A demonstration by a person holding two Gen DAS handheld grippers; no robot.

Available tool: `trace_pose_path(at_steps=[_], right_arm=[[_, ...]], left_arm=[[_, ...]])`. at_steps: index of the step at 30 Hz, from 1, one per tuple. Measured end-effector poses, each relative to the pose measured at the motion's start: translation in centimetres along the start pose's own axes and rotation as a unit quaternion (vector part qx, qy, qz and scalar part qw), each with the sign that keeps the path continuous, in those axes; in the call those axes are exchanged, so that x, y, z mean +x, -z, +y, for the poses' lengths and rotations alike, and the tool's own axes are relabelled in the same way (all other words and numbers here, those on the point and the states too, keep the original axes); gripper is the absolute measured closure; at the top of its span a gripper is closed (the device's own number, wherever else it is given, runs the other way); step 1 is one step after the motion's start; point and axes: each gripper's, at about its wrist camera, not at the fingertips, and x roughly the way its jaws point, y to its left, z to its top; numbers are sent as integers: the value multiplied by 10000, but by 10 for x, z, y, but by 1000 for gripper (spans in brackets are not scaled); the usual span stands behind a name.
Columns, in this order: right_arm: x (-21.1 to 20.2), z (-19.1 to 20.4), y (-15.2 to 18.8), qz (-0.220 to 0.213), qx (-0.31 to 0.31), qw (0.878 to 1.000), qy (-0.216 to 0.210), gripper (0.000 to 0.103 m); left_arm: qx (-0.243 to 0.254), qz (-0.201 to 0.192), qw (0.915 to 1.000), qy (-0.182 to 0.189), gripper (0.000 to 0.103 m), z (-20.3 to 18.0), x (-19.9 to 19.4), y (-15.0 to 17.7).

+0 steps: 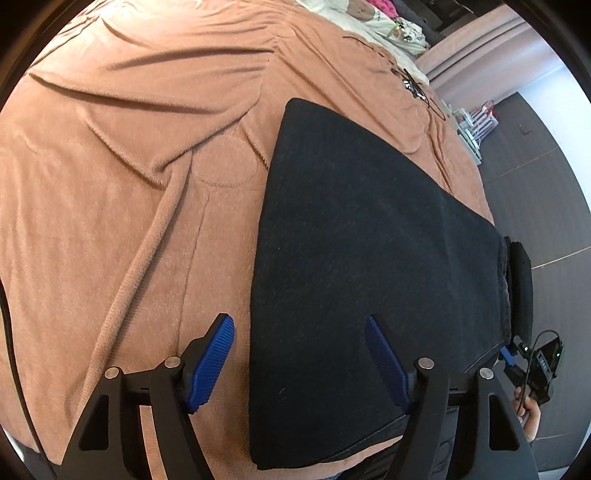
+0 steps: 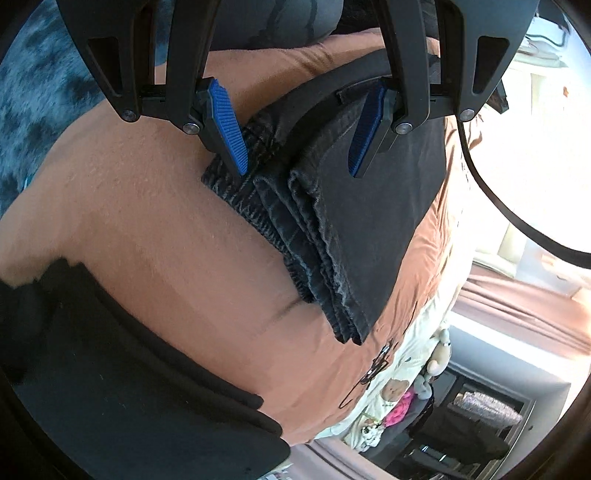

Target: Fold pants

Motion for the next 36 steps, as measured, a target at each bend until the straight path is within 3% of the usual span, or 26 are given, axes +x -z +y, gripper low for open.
trace_pose_path(at_steps=[5,11,16,18,20,21,24,27,30,32,36], right_arm=[[7,-6,0,73,164,9991,-394,48],[28,-19,1,159,388,9987,-279,48],[23,-17,0,63,361,9991,-223,48],[20,-14,0,23,384,9990,-224,56],[13,-12,4,-108,430,9985,-328,72],[10,-11,6,-191,469,9977,-440,72],[1,-15,12,-287,564,9959,-653,72],[5,-24,20,-71,703,9946,-764,72],[14,-30,24,87,735,9935,-867,64],[19,-29,23,129,725,9932,-905,53],[25,-26,15,27,613,9950,-784,53]], left_arm=[[-47,70,10000,13,36,1,6,2],[-60,109,9999,-11,37,-1,10,4],[-66,133,9999,-67,37,-2,17,5],[-51,140,9998,-119,39,-3,19,5],[-51,126,9998,-158,42,-3,19,5],[-59,122,9998,-157,43,-3,18,6],[-79,124,9998,-159,46,-2,17,6],[-113,115,9998,-140,46,-1,16,8],[-121,105,9998,-155,46,-2,17,8],[-124,101,9998,-145,46,-2,17,9],[-111,100,9998,-138,46,-2,17,9]])
